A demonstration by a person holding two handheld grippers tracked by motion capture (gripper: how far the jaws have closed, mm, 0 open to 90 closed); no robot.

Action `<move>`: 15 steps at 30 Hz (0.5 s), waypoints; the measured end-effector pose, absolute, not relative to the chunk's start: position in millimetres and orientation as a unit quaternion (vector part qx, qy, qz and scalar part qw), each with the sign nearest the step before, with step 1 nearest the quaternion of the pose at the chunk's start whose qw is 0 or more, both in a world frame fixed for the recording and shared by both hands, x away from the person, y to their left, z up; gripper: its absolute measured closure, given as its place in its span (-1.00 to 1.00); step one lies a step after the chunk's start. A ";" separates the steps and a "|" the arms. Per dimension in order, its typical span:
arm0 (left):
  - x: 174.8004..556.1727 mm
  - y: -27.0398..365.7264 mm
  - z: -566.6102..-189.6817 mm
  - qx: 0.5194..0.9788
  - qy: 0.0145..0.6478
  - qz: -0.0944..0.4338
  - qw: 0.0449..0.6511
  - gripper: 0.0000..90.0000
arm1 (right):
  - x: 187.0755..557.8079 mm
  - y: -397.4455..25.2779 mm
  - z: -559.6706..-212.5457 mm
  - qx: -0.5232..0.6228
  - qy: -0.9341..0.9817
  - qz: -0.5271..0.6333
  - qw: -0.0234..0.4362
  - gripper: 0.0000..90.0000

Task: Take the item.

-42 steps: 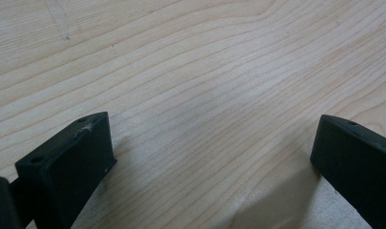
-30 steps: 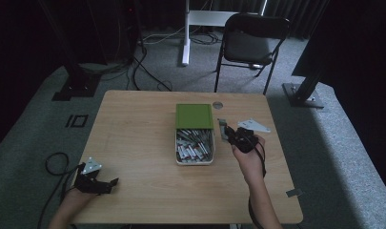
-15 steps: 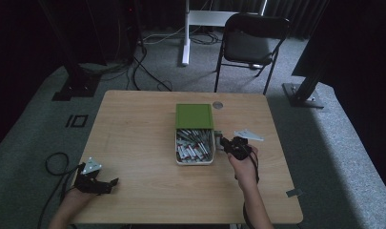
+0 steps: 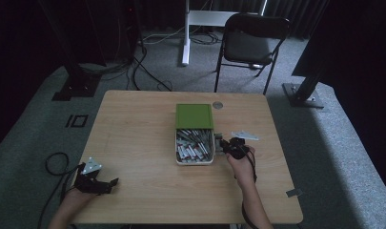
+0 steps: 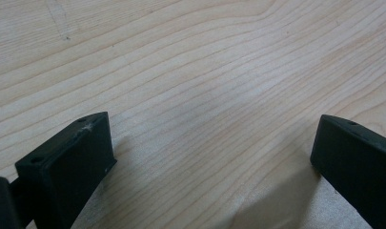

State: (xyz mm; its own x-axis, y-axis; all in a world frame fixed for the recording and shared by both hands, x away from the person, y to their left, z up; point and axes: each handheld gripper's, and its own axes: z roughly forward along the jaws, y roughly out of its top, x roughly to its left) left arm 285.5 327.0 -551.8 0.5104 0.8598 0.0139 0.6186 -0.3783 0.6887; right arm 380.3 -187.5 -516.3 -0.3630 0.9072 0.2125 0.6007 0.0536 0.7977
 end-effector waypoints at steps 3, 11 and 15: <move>285.5 327.0 -551.8 0.808 0.457 0.189 0.319 -0.97 | 384.9 -192.3 -520.3 0.535 0.712 0.411 0.198 0.93; 285.5 327.0 -551.8 0.808 0.457 0.189 0.319 -0.97 | 395.9 -203.4 -537.8 0.545 0.720 0.369 0.219 0.74; 285.4 326.9 -551.8 0.808 0.457 0.189 0.319 -0.97 | 397.7 -206.9 -544.0 0.548 0.729 0.351 0.214 0.51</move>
